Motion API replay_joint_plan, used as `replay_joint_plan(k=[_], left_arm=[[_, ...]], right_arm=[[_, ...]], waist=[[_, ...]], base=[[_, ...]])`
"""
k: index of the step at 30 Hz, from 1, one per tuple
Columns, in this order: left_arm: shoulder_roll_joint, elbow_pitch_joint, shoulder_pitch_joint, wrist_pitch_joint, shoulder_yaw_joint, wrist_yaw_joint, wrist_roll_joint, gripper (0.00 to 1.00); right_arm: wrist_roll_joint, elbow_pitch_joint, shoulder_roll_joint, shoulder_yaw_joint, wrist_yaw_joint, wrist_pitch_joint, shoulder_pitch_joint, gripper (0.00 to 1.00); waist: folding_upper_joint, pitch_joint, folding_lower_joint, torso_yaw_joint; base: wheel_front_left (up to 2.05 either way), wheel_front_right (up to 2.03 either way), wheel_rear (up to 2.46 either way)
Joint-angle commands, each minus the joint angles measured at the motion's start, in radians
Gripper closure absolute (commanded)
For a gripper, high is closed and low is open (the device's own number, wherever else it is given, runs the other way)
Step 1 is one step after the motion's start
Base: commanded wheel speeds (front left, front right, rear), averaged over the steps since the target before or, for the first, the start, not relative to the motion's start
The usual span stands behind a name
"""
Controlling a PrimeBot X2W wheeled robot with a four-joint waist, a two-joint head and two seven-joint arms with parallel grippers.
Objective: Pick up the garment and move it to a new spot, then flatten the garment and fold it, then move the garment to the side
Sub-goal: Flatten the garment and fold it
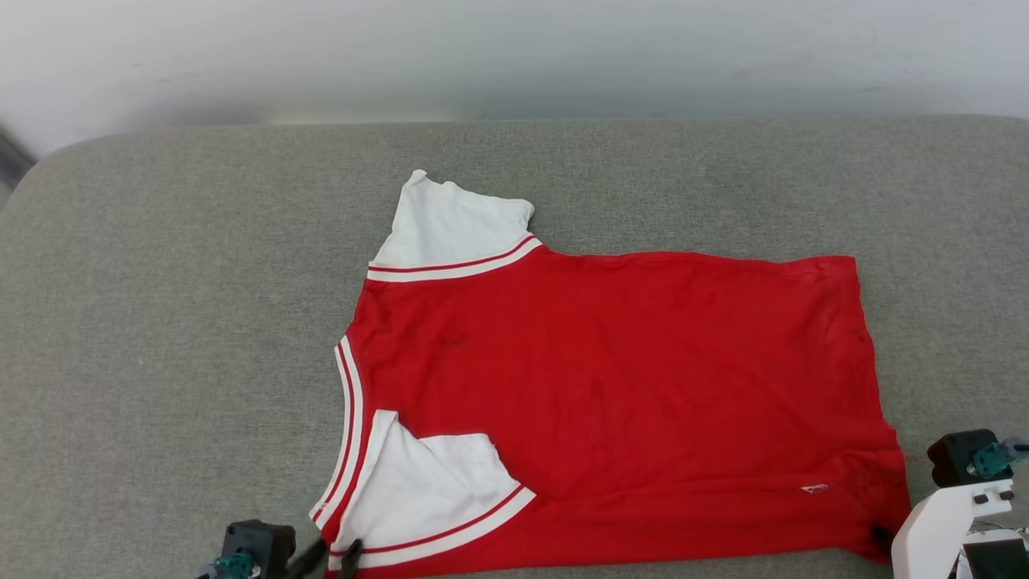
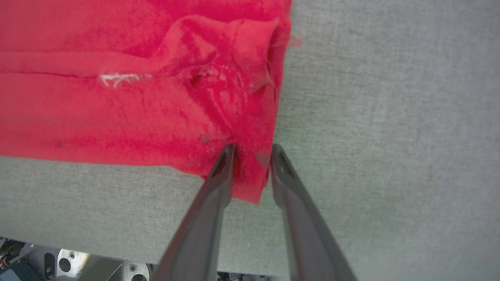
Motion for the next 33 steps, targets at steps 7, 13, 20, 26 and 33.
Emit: replay_joint_plan(k=[7, 13, 20, 26, 33], left_arm=[[-0.014, 0.041, -0.068, -0.141, 0.028, -0.029, 0.040, 0.00], [-0.028, 0.028, -0.104, -0.318, 0.093, -0.021, 0.084, 0.00], [-0.094, -0.037, -0.098, -0.356, 0.193, -0.015, 0.121, 0.00], [-0.183, -0.102, -0.063, -0.357, 0.291, -0.077, 0.194, 0.00], [-0.239, -0.096, -0.045, -0.356, 0.362, -0.160, 0.257, 0.00]], right_arm=[[0.002, 0.007, -0.004, -0.006, -0.001, -0.102, -0.051, 0.00], [0.013, -0.043, -0.009, 0.005, -0.001, -0.308, -0.102, 0.00], [0.032, -0.085, 0.021, 0.009, -0.001, -0.555, -0.117, 0.00], [0.001, -0.095, 0.056, 0.011, -0.001, -0.768, -0.082, 0.00], [-0.033, -0.082, 0.108, 0.007, -0.001, -0.885, -0.078, 0.00]], waist=[[0.0000, -0.021, 0.0000, -0.001], [0.0000, -0.052, 0.0000, -0.009], [0.0000, -0.073, 0.0000, -0.018], [0.0000, -0.075, 0.0000, -0.024], [0.0000, -0.056, 0.0000, -0.044]], base=[[0.00, 0.00, 0.00], [0.00, 0.00, 0.00], [0.00, 0.00, 0.00], [0.00, 0.00, 0.00], [0.00, 0.00, 0.00]])
